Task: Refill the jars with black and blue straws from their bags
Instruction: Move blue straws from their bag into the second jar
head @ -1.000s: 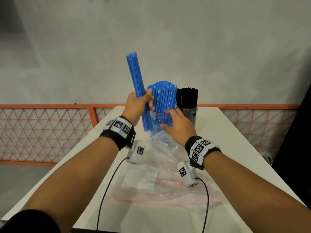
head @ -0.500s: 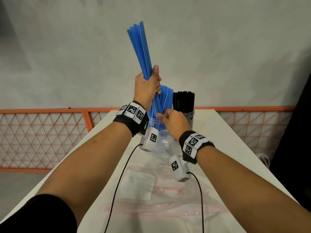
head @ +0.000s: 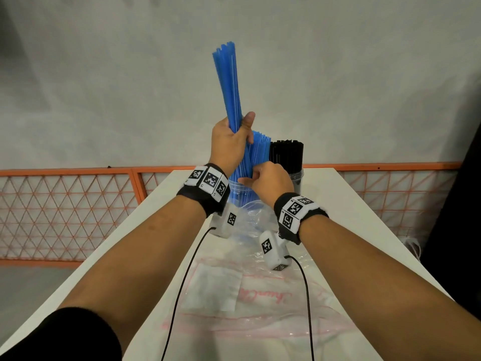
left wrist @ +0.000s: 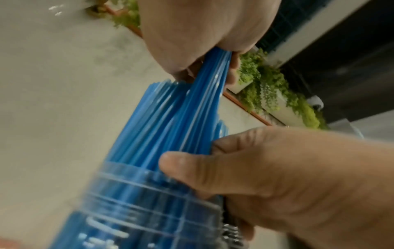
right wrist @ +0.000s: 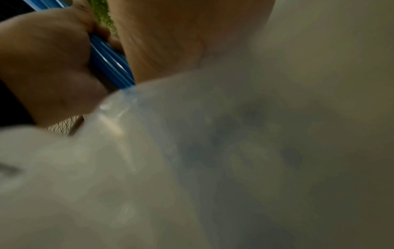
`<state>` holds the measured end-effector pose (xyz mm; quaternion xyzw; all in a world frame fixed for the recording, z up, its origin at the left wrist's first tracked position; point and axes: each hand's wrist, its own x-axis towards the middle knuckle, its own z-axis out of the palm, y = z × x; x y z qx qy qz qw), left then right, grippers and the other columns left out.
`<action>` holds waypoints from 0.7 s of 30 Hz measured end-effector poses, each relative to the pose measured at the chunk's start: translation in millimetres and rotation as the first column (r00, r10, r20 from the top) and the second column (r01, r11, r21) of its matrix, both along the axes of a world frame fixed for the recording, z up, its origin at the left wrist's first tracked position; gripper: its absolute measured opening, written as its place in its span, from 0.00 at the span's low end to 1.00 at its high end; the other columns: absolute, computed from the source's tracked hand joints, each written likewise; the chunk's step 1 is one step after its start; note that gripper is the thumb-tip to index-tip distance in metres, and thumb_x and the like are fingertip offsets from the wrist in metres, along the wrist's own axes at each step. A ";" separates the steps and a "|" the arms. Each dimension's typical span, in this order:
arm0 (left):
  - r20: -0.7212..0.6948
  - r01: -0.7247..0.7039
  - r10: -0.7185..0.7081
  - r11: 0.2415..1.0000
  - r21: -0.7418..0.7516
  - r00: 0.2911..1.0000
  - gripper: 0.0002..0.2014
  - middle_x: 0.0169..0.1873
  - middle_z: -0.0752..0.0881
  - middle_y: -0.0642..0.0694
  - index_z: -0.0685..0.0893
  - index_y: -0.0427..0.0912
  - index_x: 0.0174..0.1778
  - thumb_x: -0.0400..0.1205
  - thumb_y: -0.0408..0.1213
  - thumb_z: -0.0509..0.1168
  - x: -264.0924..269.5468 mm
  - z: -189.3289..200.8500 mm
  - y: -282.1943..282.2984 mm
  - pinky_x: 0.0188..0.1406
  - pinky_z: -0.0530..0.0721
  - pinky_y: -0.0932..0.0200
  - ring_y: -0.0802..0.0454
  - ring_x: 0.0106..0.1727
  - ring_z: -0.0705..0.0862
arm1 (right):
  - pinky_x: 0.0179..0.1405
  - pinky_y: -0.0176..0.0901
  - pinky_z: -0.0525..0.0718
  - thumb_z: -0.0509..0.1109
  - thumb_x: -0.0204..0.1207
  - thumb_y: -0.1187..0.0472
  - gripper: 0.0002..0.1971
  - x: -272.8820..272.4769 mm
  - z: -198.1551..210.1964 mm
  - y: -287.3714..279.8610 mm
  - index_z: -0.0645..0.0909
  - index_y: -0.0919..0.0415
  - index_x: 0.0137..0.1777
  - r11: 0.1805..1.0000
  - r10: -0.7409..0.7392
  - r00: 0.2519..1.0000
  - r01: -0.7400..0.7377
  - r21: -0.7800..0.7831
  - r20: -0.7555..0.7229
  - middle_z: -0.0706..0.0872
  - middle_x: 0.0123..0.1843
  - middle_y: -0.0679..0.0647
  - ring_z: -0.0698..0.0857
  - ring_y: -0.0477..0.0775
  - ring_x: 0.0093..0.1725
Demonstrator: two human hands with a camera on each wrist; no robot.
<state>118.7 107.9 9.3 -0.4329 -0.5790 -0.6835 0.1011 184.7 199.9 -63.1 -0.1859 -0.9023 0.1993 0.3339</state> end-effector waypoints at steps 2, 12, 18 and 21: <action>-0.052 -0.052 0.049 0.997 -0.060 0.997 0.16 0.32 0.85 0.45 0.83 0.41 0.39 0.85 0.49 0.66 -4.9 -5.3 1.5 0.43 0.87 0.50 0.53 0.36 0.84 | 0.23 0.36 0.68 0.76 0.67 0.40 0.24 1.1 -0.2 0.7 0.69 0.52 0.23 1.000 0.009 1.000 -0.009 -0.016 0.001 0.75 0.22 0.46 0.75 0.45 0.23; -0.216 -0.296 0.235 0.900 -0.319 0.948 0.19 0.56 0.82 0.47 0.79 0.50 0.57 0.77 0.56 0.73 -15.1 -8.4 9.7 0.64 0.79 0.38 0.46 0.62 0.80 | 0.27 0.41 0.76 0.75 0.69 0.42 0.22 5.5 -1.3 -2.8 0.70 0.52 0.25 0.998 0.039 0.999 -0.039 -0.054 -0.012 0.77 0.24 0.47 0.77 0.48 0.26; -0.208 -0.198 0.164 0.968 -0.157 0.964 0.19 0.53 0.84 0.49 0.77 0.47 0.59 0.75 0.37 0.75 -9.5 61.5 15.8 0.55 0.87 0.53 0.51 0.52 0.85 | 0.29 0.40 0.76 0.73 0.70 0.40 0.22 5.4 0.2 -3.8 0.69 0.52 0.26 0.999 0.024 0.999 -0.023 -0.036 0.022 0.78 0.26 0.47 0.78 0.47 0.27; -0.412 -0.276 0.200 0.952 -0.135 0.889 0.27 0.58 0.83 0.51 0.75 0.48 0.71 0.75 0.32 0.71 -7.4 103.4 22.3 0.54 0.83 0.60 0.54 0.57 0.82 | 0.29 0.40 0.79 0.72 0.71 0.40 0.22 7.1 1.5 -3.3 0.69 0.51 0.26 0.999 0.021 0.999 -0.019 -0.028 0.050 0.78 0.26 0.46 0.79 0.48 0.28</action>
